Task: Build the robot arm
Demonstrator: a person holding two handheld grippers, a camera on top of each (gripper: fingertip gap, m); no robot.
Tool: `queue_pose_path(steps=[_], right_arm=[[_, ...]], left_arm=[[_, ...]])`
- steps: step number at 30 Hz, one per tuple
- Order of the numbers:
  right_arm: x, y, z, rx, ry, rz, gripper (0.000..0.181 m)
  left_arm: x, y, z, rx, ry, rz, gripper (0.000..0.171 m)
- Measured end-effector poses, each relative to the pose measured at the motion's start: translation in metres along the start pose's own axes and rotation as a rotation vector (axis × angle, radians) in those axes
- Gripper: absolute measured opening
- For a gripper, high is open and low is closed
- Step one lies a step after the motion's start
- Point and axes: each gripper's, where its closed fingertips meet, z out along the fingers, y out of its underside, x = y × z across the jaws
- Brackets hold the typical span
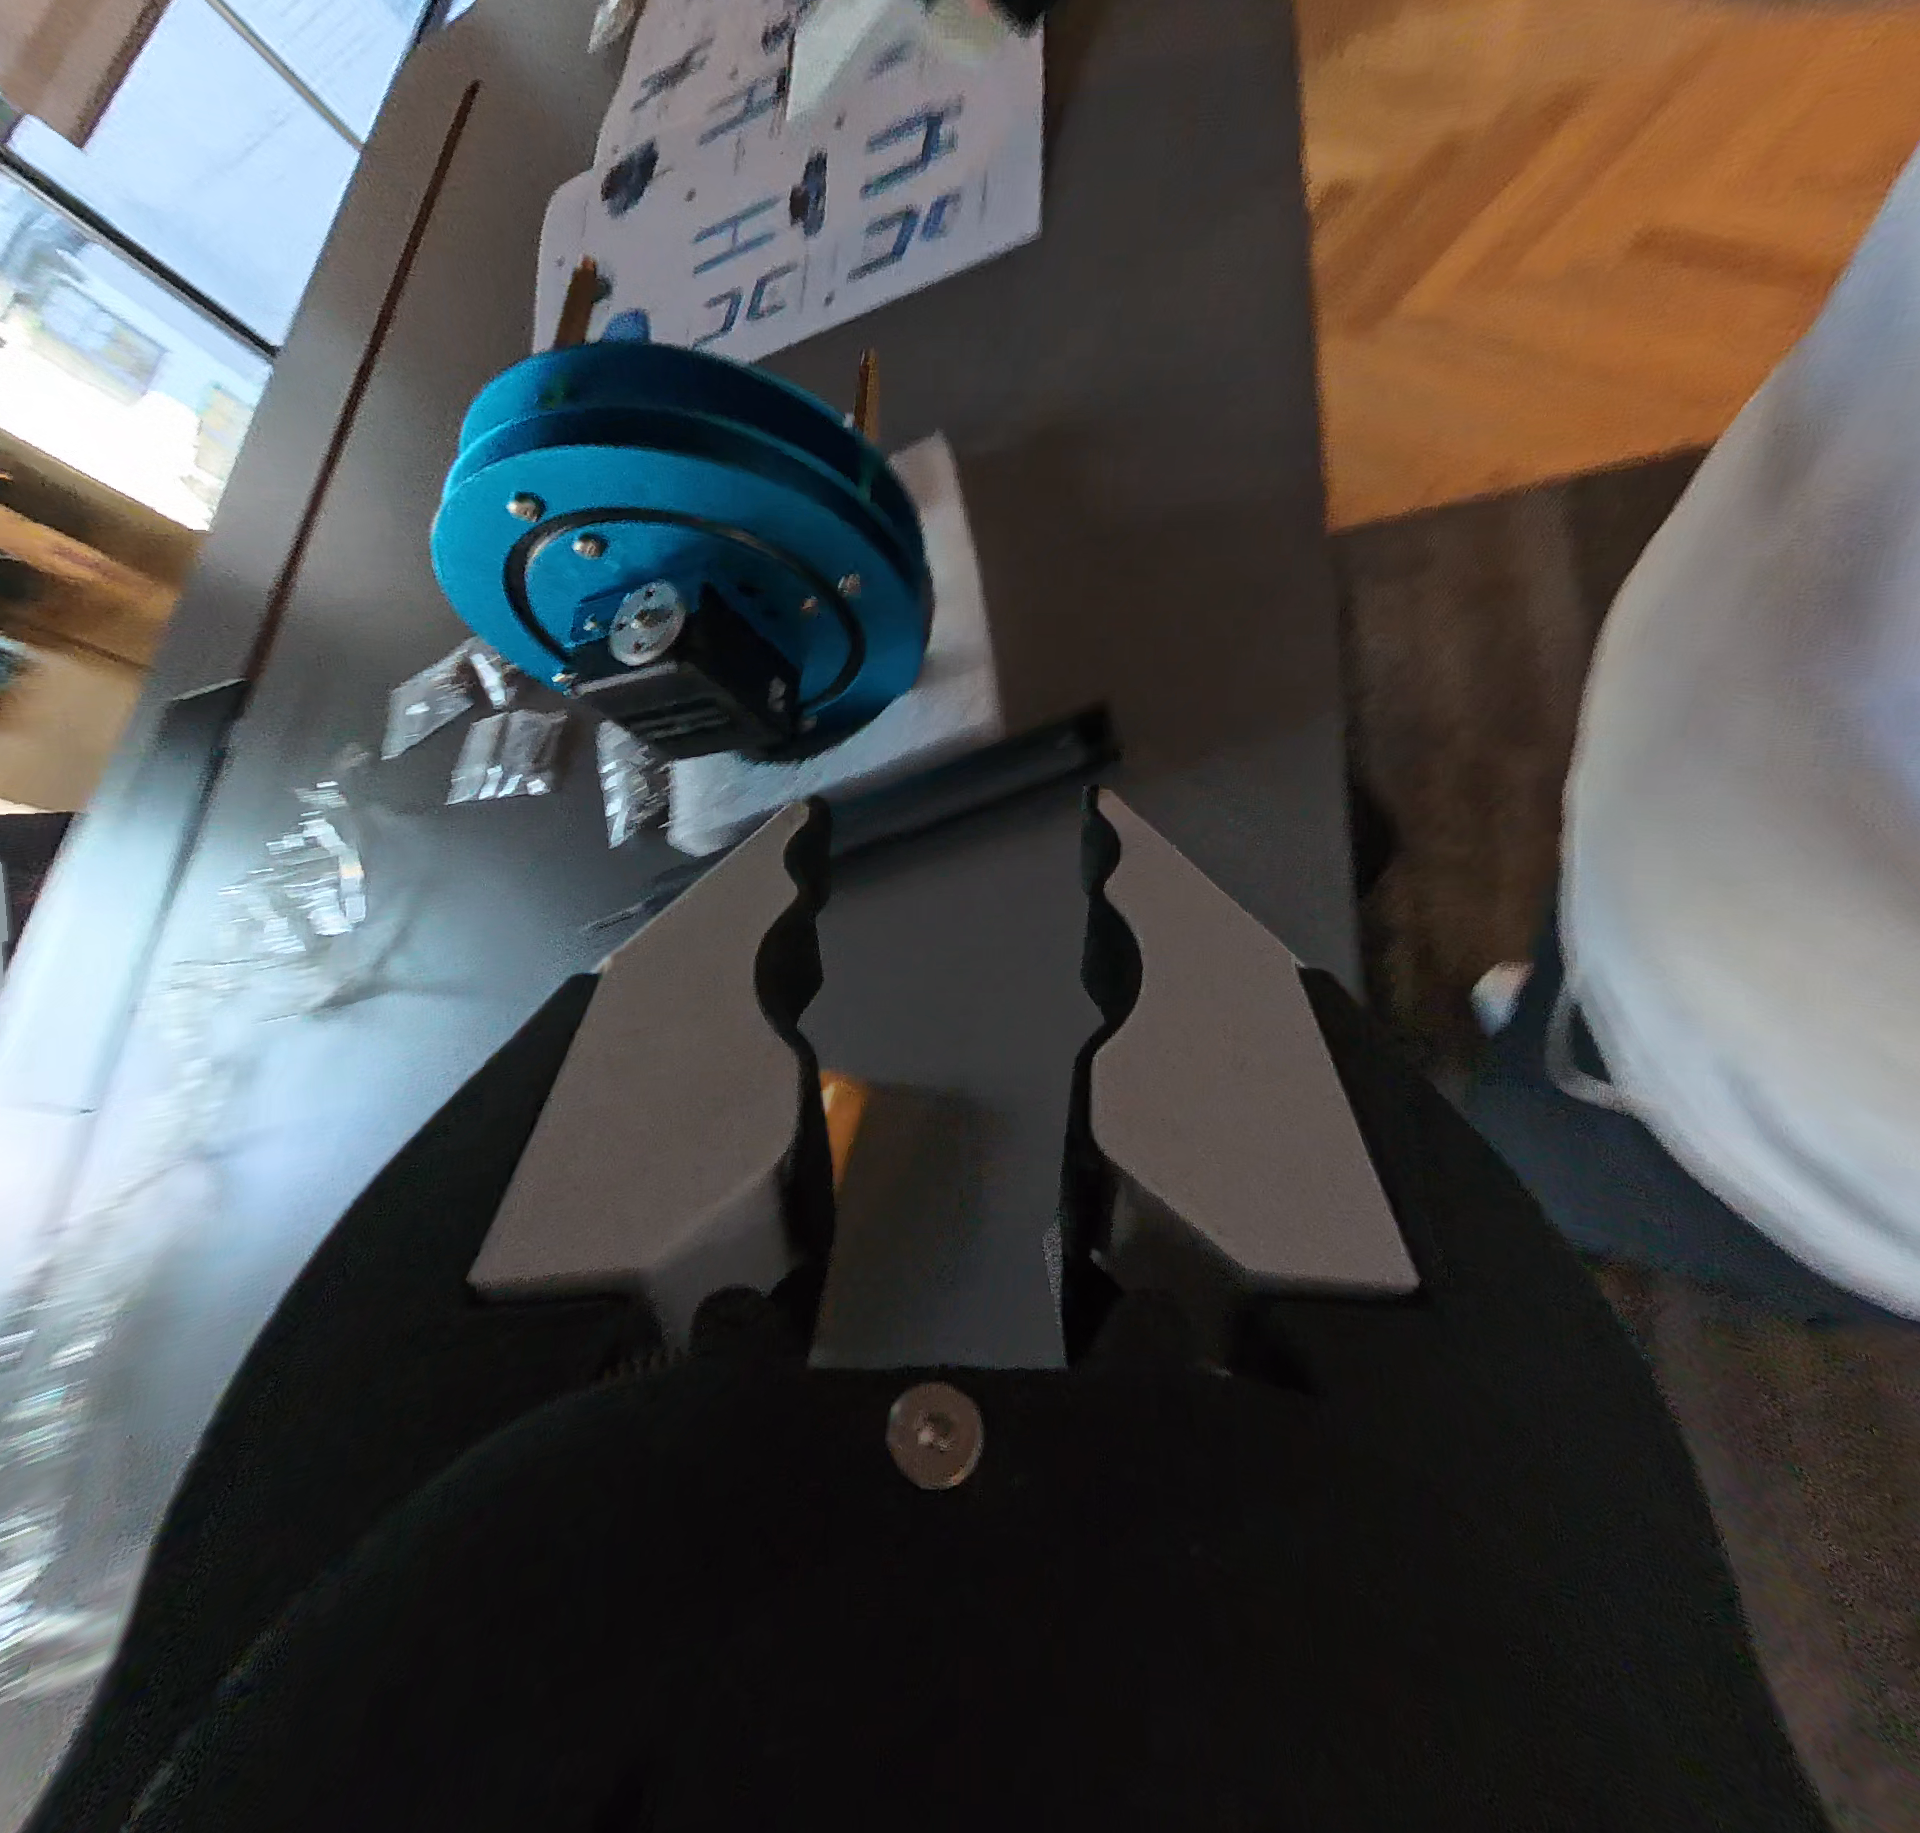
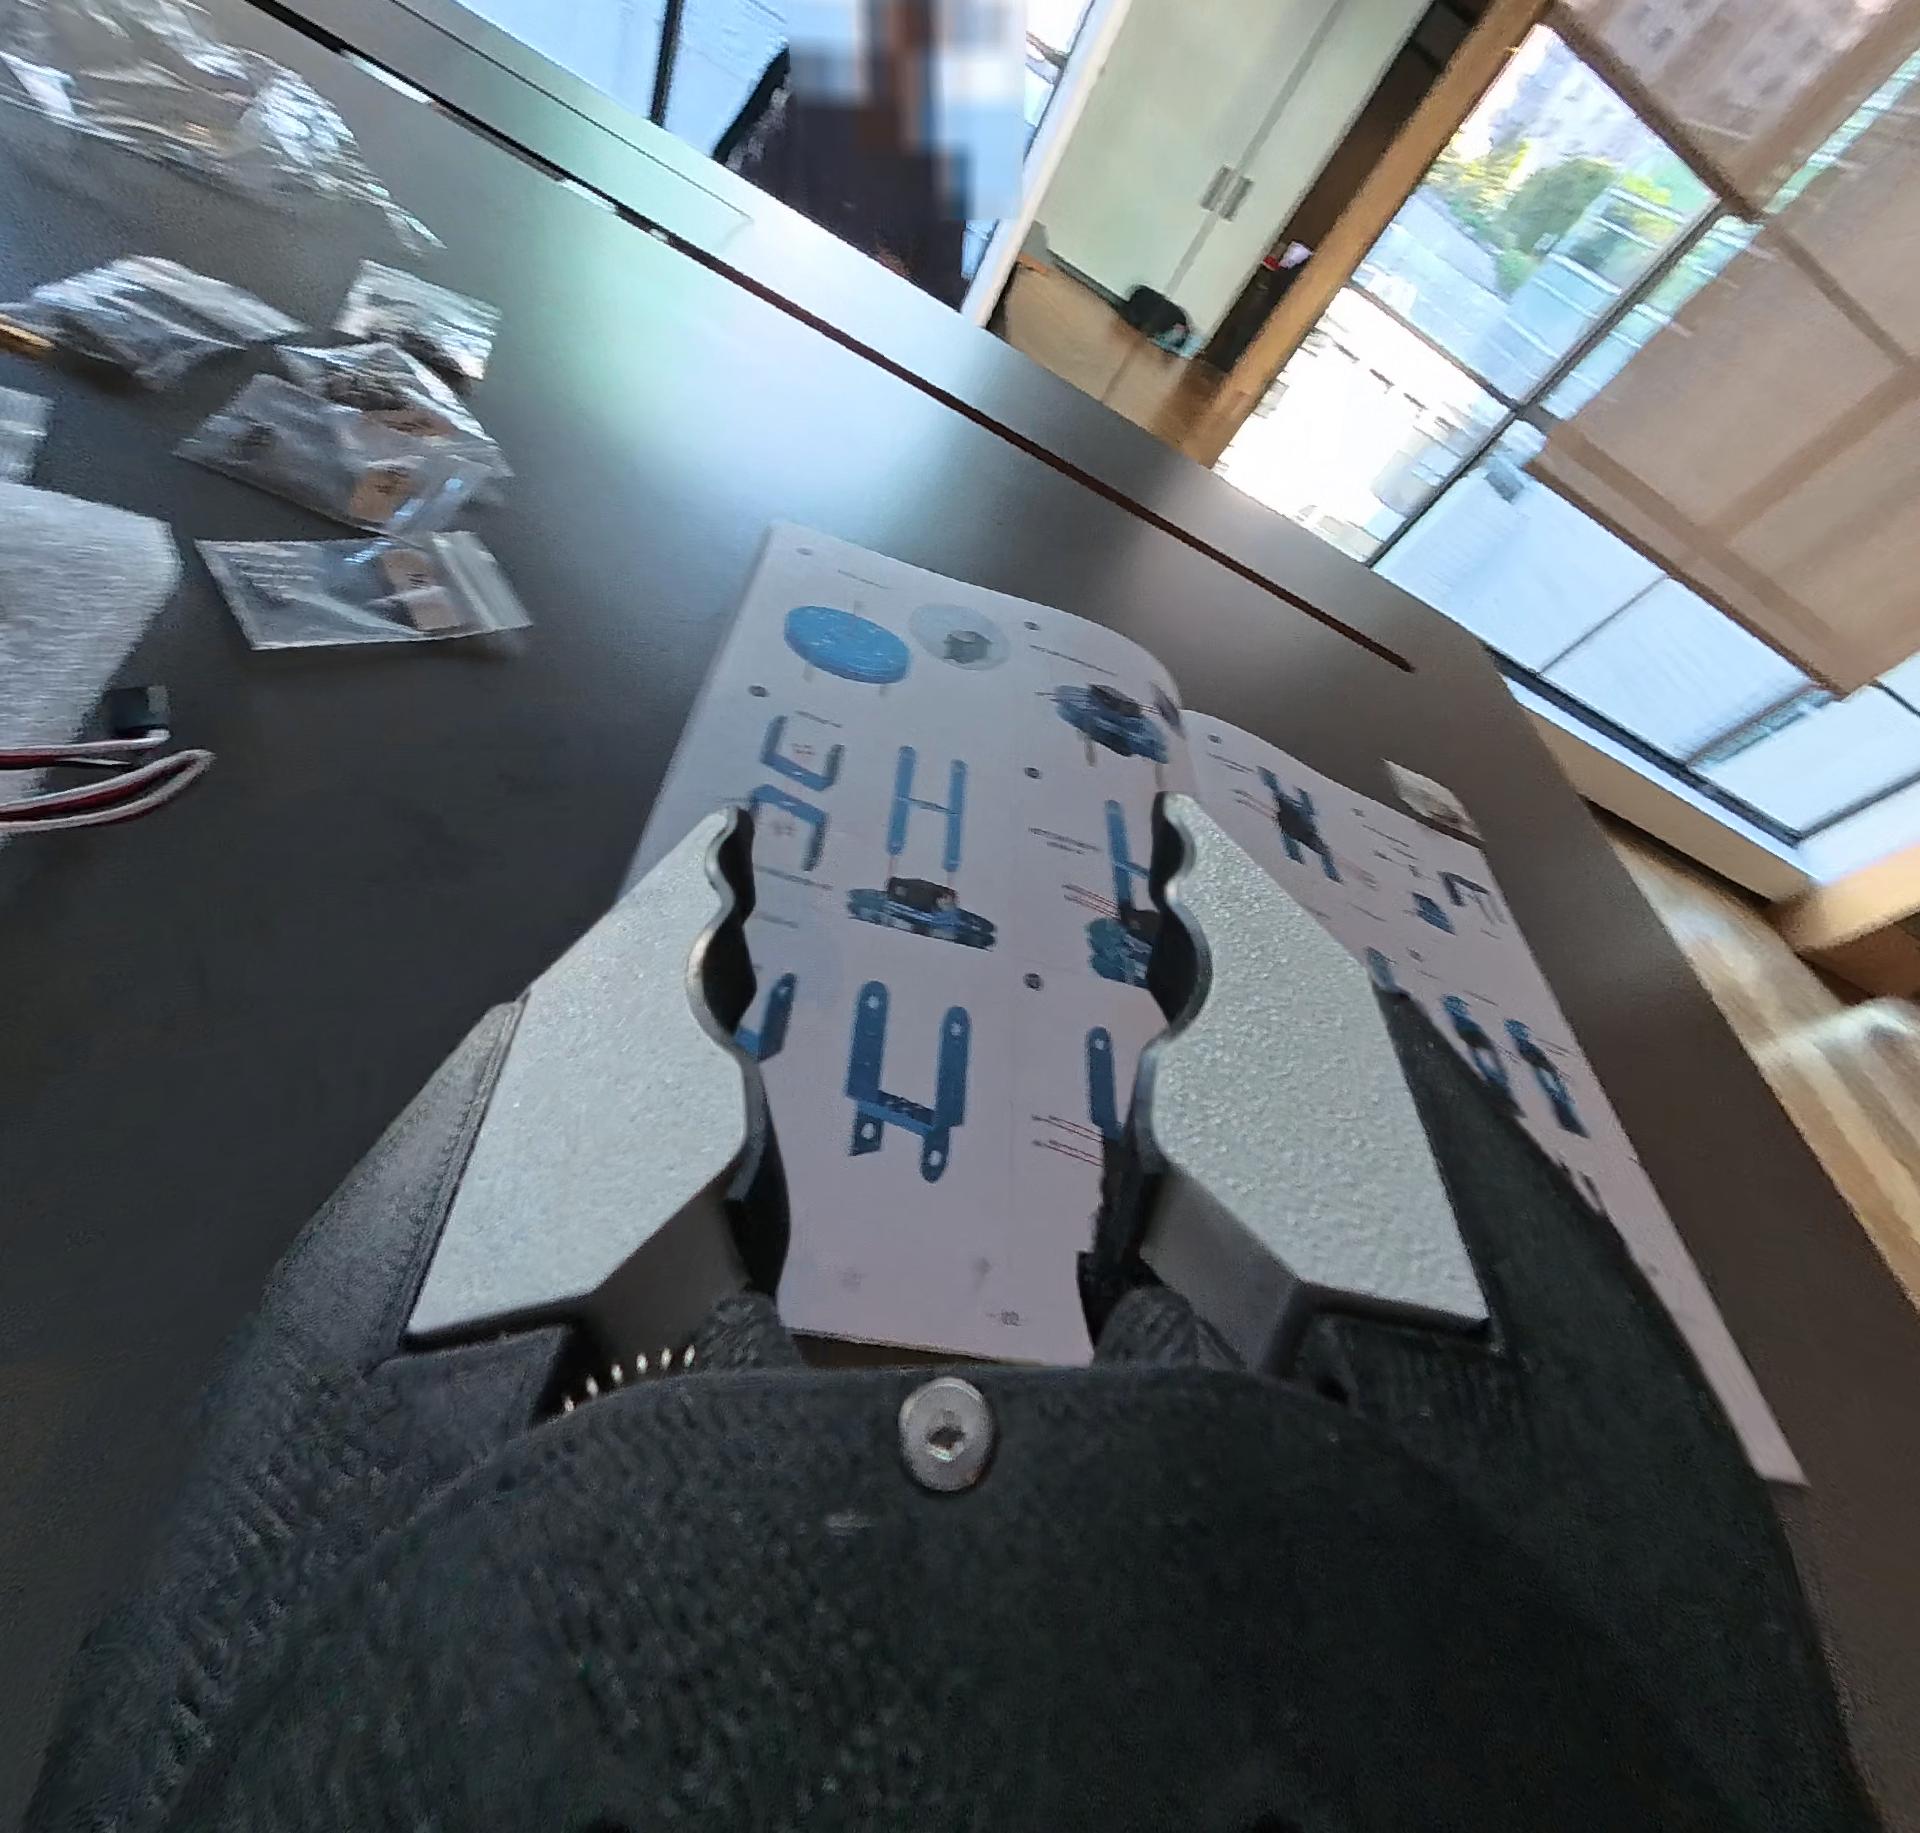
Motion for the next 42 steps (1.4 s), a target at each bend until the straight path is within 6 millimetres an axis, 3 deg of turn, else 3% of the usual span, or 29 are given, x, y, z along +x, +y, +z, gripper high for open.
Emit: queue_pose_path(steps=[3,11,18,22,27,32,37,42], right_arm=[[-0.012,-0.003,-0.002,0.043,-0.074,-0.011,0.075],[-0.028,-0.003,-0.013,0.029,-0.133,0.011,0.075],[-0.028,-0.002,-0.052,-0.006,-0.035,0.067,0.076],[-0.028,0.007,-0.085,-0.052,0.071,0.091,0.077],[-0.033,0.027,-0.130,-0.106,0.178,0.160,0.077],[-0.039,0.040,-0.166,-0.119,0.249,0.258,0.077],[-0.046,0.040,-0.181,-0.111,0.288,0.302,0.077],[-0.062,0.031,-0.171,-0.108,0.254,0.290,0.077]], left_arm=[[-0.007,0.015,0.003,-0.125,-0.007,0.152,0.045],[-0.008,0.016,0.028,-0.209,0.160,0.578,0.036],[-0.002,0.032,0.050,-0.236,0.421,0.897,0.037],[0.001,0.032,0.053,-0.248,0.572,0.982,0.043],[0.010,0.033,0.062,-0.200,0.689,0.998,0.036],[0.011,0.031,0.064,-0.157,0.692,1.004,0.027],[0.014,0.034,0.061,-0.110,0.653,1.040,0.027],[0.020,0.030,0.062,-0.081,0.629,1.032,0.023]])
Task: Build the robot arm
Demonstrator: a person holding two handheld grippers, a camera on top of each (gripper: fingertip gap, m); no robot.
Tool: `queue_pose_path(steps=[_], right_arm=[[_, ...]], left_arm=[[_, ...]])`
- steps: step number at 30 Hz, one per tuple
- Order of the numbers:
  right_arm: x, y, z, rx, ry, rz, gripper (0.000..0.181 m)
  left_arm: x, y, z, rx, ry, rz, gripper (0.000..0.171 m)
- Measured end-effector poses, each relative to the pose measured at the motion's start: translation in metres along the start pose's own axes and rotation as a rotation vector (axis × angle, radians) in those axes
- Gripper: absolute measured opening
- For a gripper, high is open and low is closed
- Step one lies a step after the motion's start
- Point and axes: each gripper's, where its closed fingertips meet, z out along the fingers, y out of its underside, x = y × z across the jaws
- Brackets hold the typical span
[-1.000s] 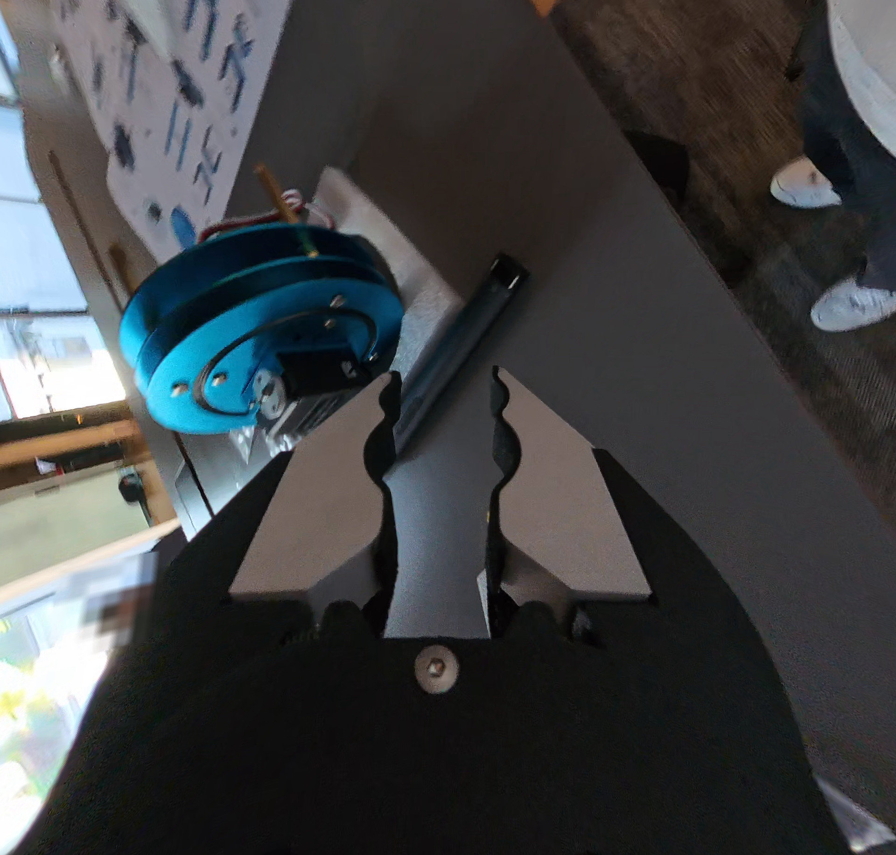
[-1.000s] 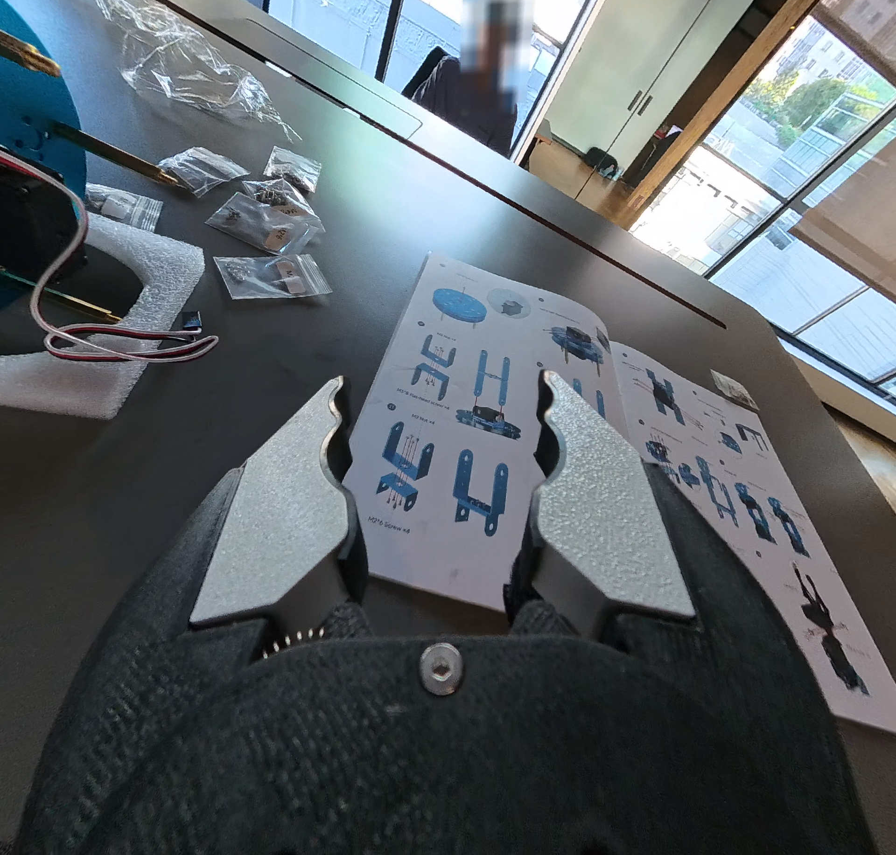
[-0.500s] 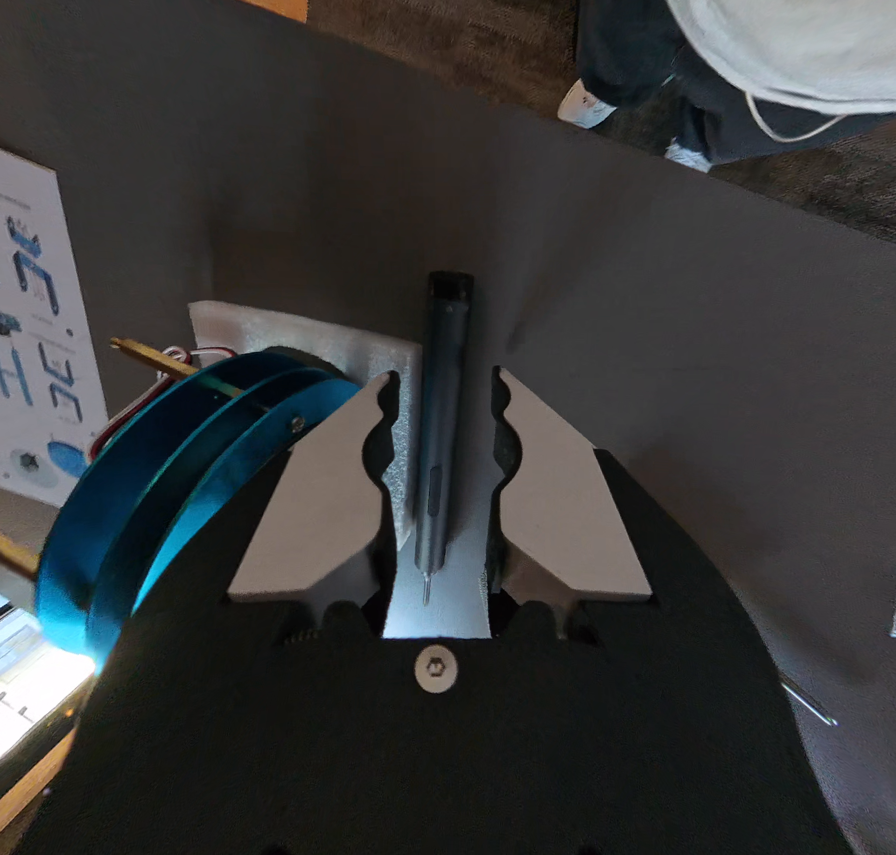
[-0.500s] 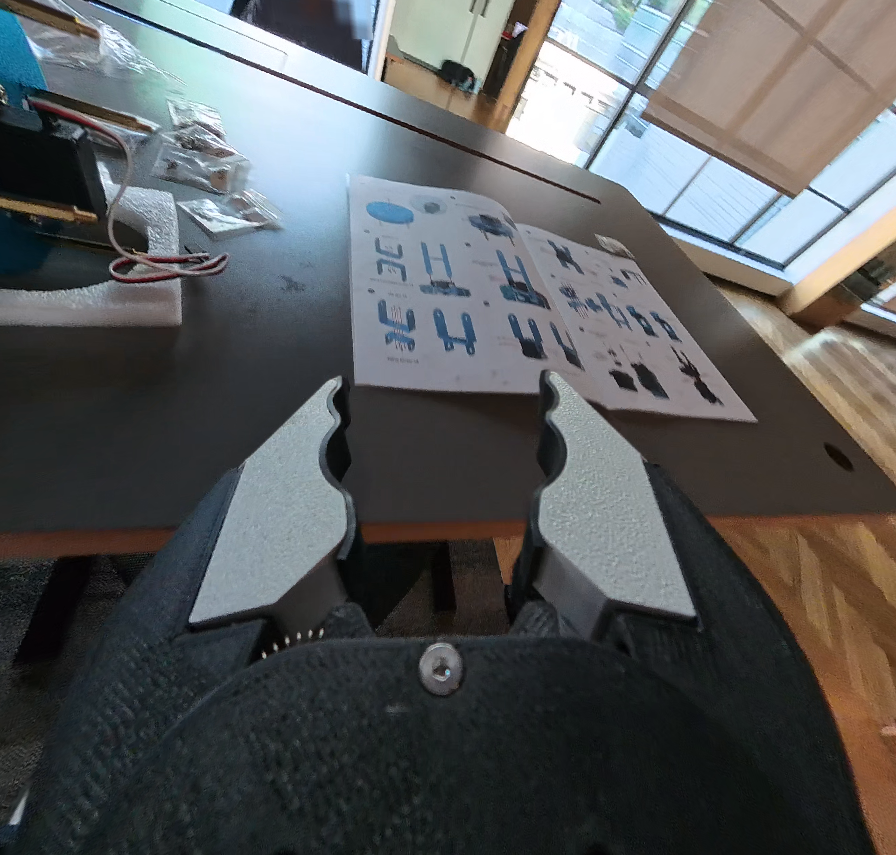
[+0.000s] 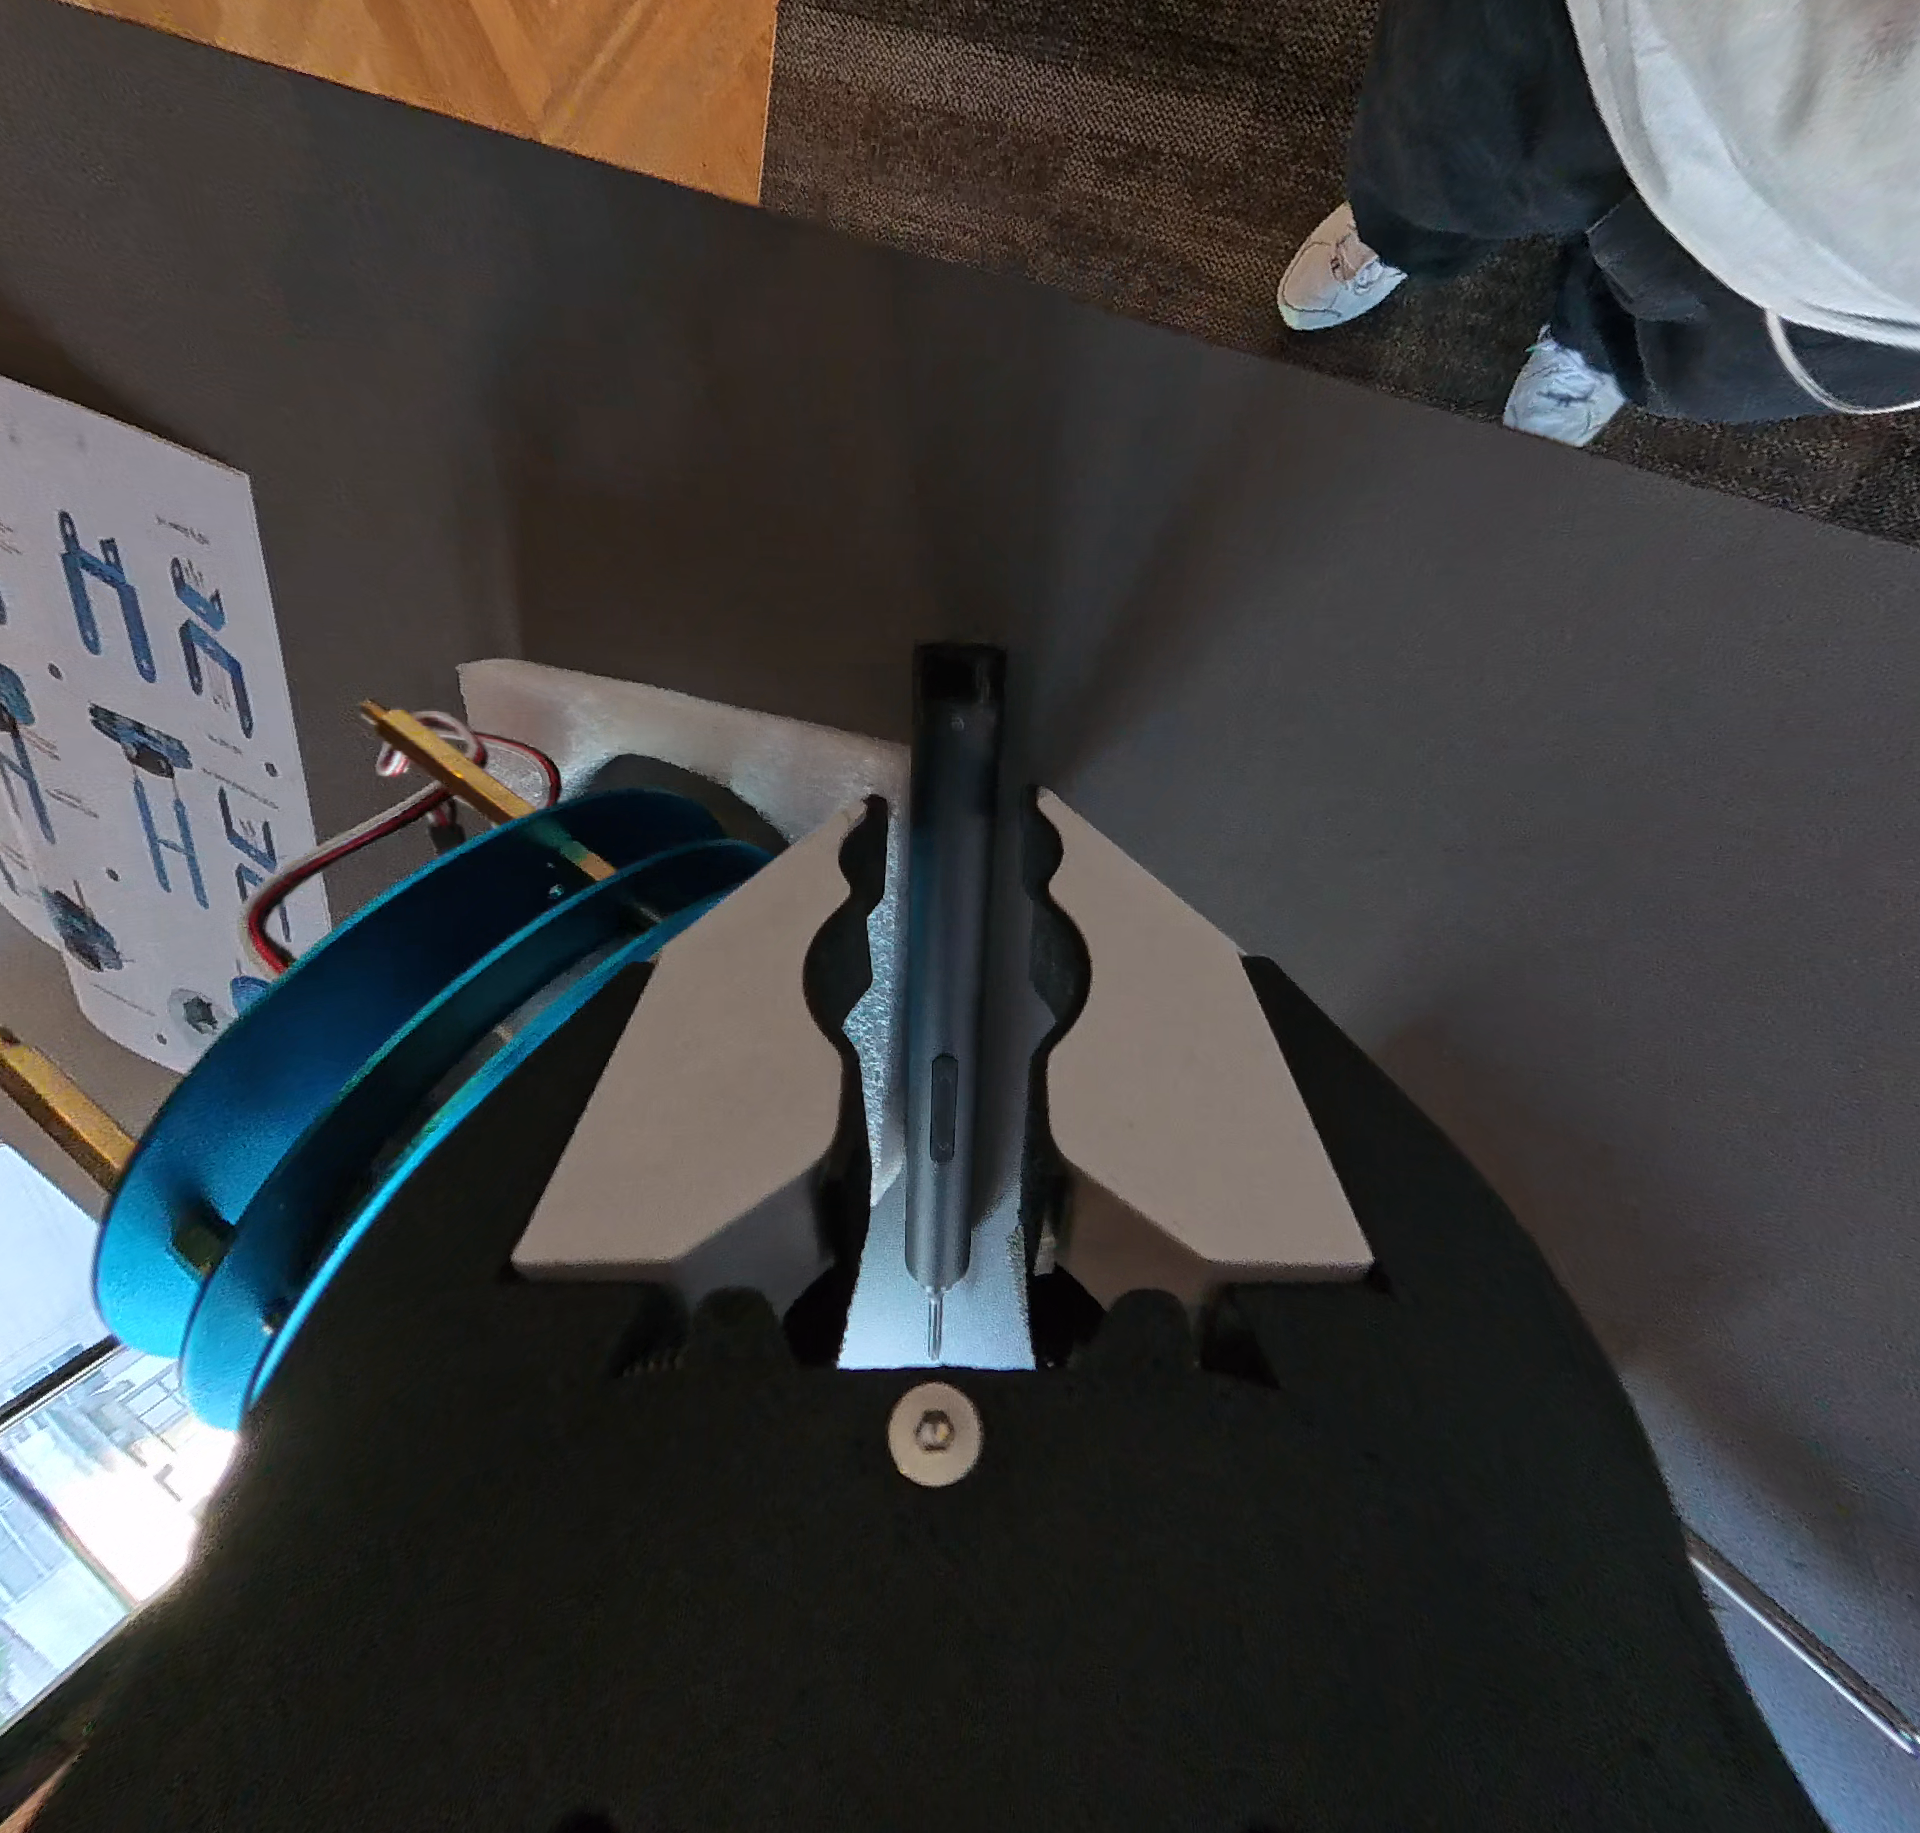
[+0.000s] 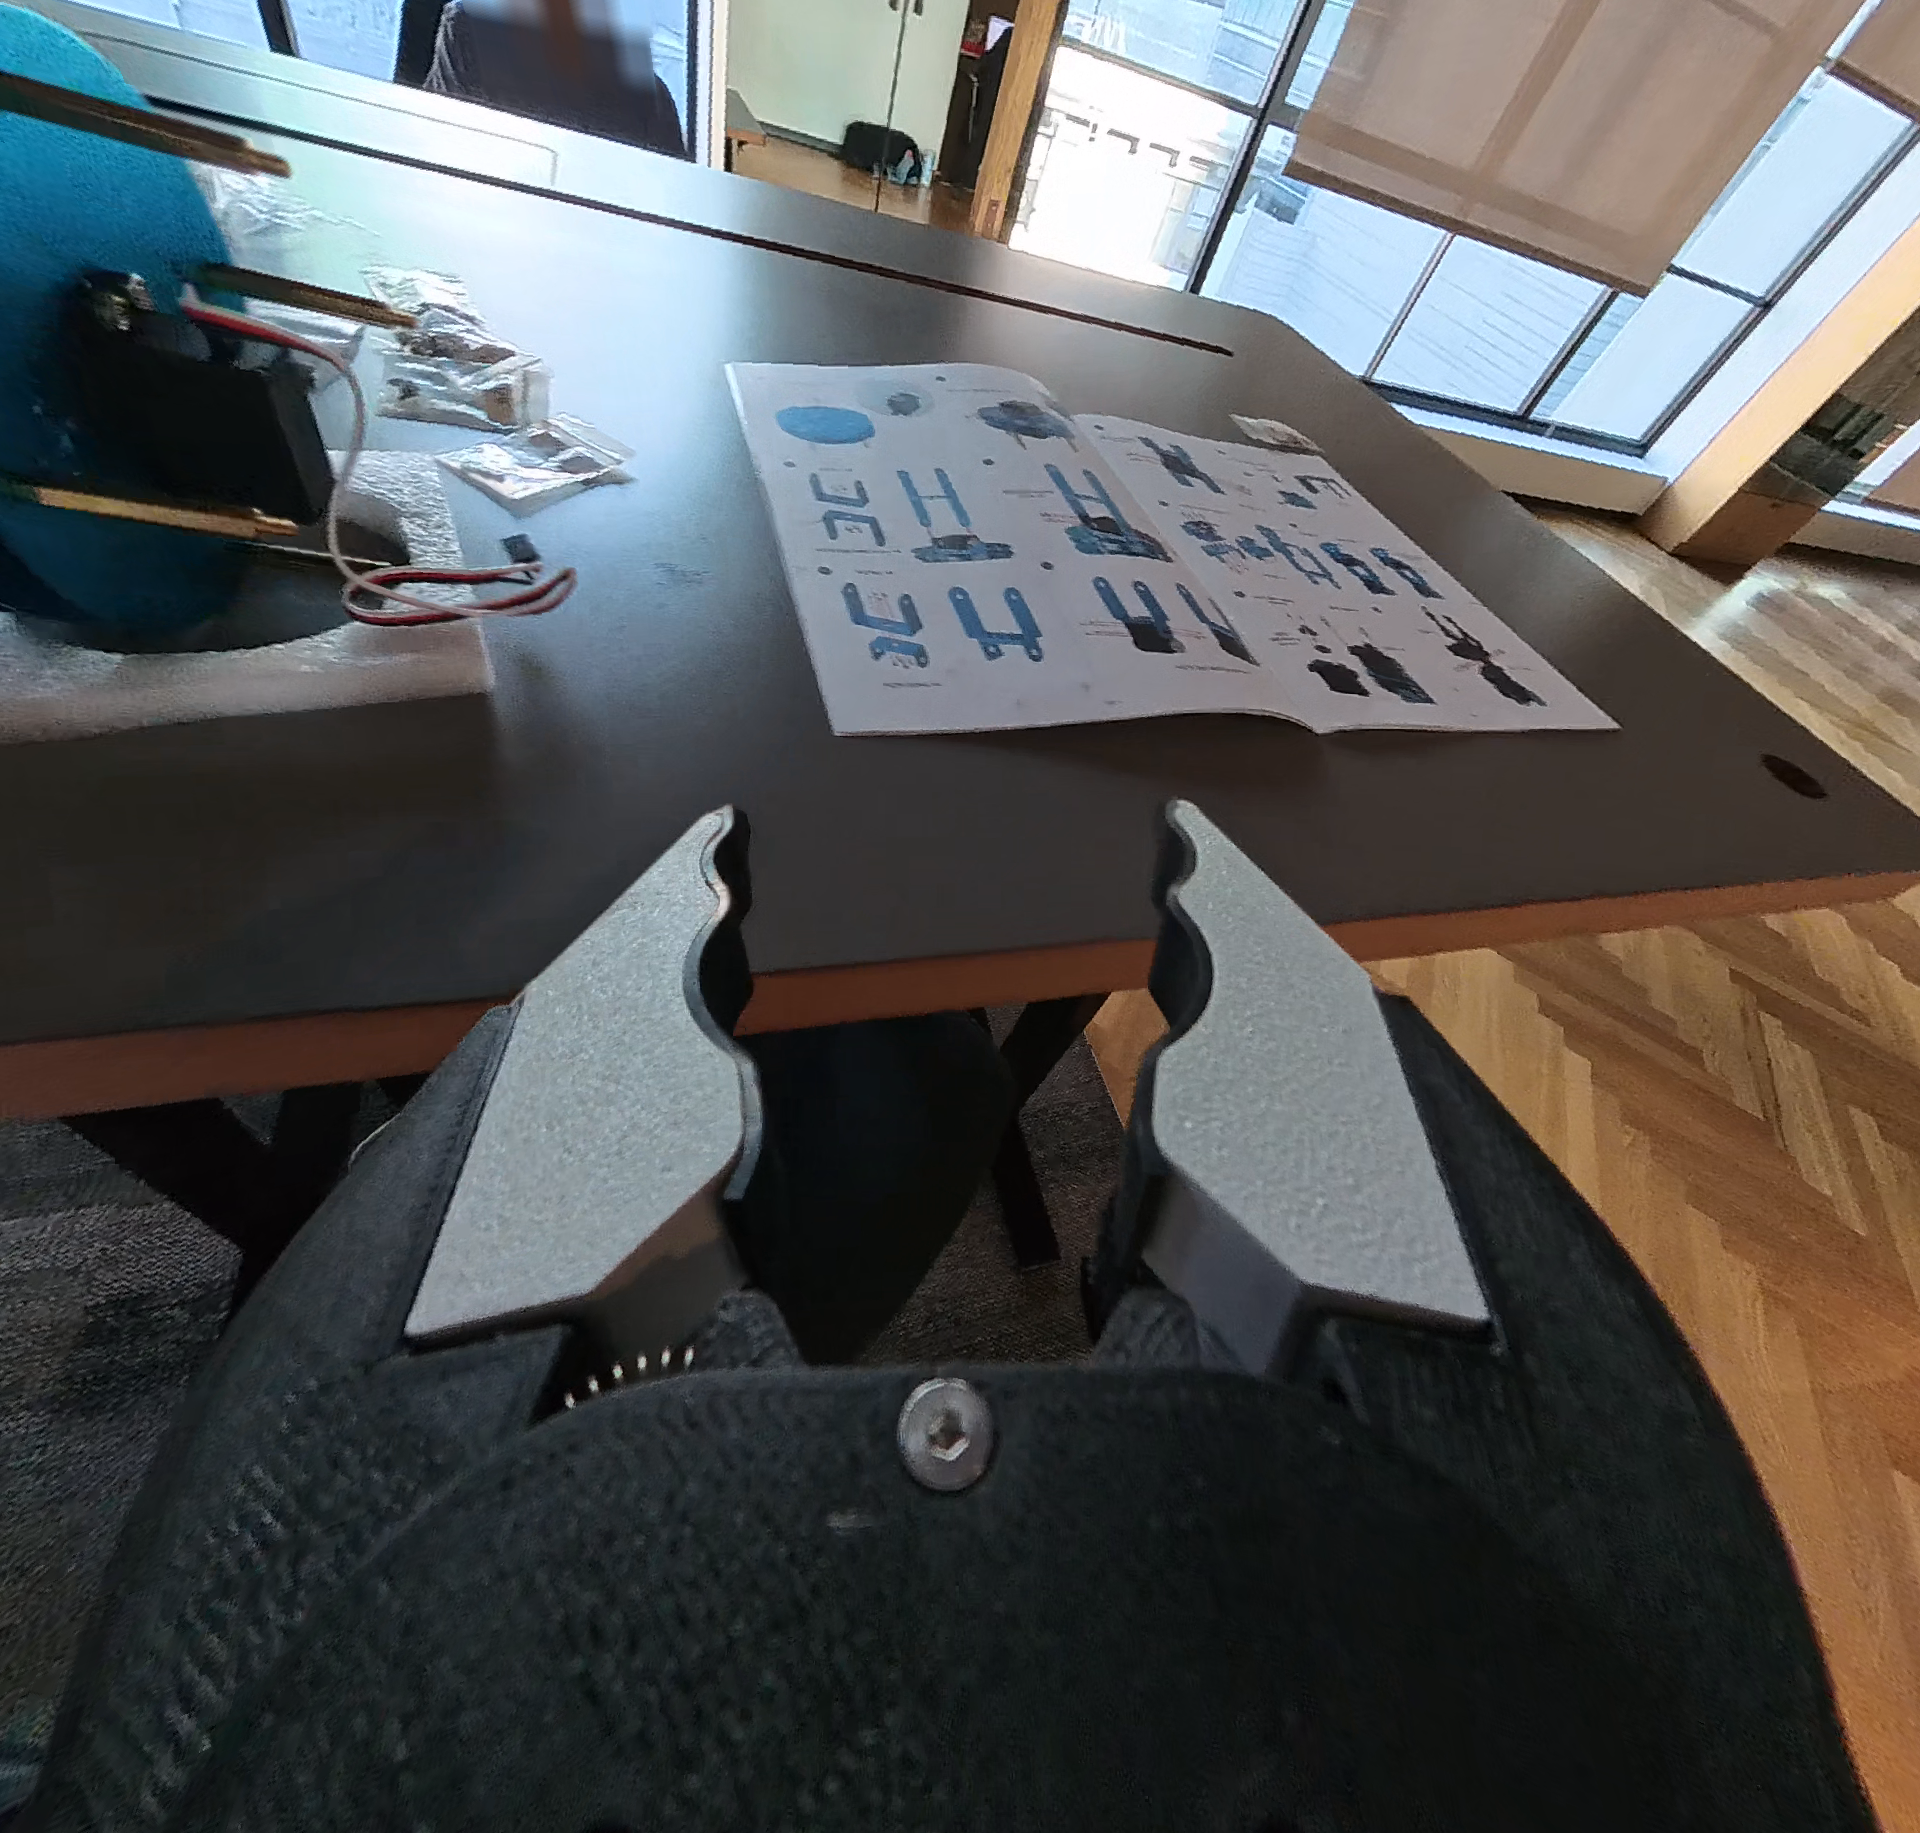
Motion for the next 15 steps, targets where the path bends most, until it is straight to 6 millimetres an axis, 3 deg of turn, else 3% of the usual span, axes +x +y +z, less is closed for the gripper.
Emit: queue_pose_path(steps=[8,15], right_arm=[[-0.051,-0.012,0.019,0.001,-0.114,-0.094,0.077],[-0.090,-0.028,0.030,0.033,-0.207,-0.165,0.077]], left_arm=[[-0.001,-0.002,0.000,-0.002,-0.077,0.005,0.016],[0.010,-0.005,-0.005,0.036,-0.004,-0.070,0.015]])
